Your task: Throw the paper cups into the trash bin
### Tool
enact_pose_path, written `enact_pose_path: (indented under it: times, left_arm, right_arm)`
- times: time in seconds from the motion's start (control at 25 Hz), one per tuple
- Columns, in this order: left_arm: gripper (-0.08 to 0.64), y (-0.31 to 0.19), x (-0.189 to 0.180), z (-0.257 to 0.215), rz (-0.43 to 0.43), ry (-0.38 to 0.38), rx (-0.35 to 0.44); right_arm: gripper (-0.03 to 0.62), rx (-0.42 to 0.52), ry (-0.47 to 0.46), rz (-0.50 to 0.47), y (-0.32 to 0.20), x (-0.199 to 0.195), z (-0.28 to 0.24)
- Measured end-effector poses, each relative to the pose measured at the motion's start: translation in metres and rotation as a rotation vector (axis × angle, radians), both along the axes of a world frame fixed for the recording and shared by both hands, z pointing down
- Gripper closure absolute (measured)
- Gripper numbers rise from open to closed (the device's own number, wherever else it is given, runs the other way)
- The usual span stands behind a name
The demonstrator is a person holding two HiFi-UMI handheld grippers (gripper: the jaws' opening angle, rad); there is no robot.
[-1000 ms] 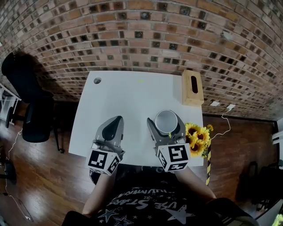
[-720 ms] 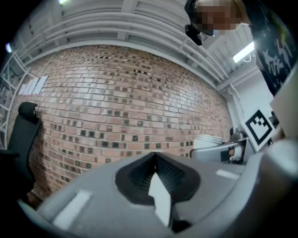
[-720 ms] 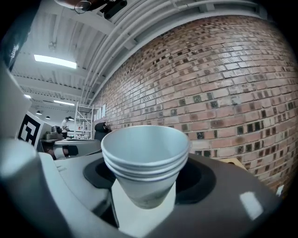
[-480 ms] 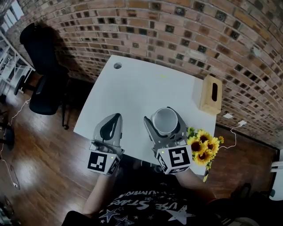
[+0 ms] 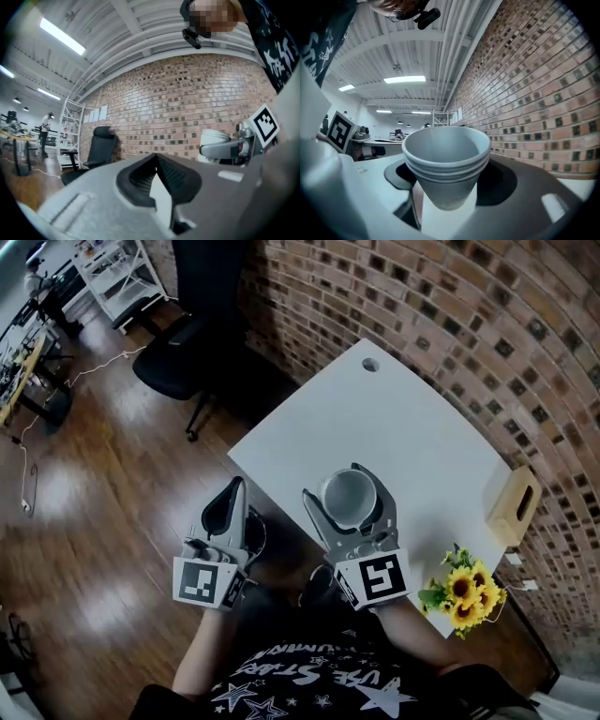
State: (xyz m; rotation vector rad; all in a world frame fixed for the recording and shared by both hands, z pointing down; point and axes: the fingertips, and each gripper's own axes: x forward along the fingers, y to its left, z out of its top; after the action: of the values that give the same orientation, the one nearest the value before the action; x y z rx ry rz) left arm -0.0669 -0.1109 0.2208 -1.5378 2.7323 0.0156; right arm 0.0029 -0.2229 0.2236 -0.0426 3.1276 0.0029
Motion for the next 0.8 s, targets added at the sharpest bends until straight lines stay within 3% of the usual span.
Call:
enact_pose_path:
  times: [0.16,0.36,0.8]
  left_arm:
    - [0.557,0.063,-0.025,0.003,-0.141,0.011,0.008]
    - [0.557,0.140,-0.051,0.019,-0.251,0.044,-0.004]
    - [0.557,0.276,-0.084,0.037,-0.398,0.056,-0.004]
  right_arm:
    - [0.247,0.008,0.016,-0.163,0.061,-0.033,0.007]
    - [0.247,0.008,0.053,-0.307,0.133,-0.061,0.023]
    - [0.247,0.019,0.045,-0.511,0.261,-0.117,0.035]
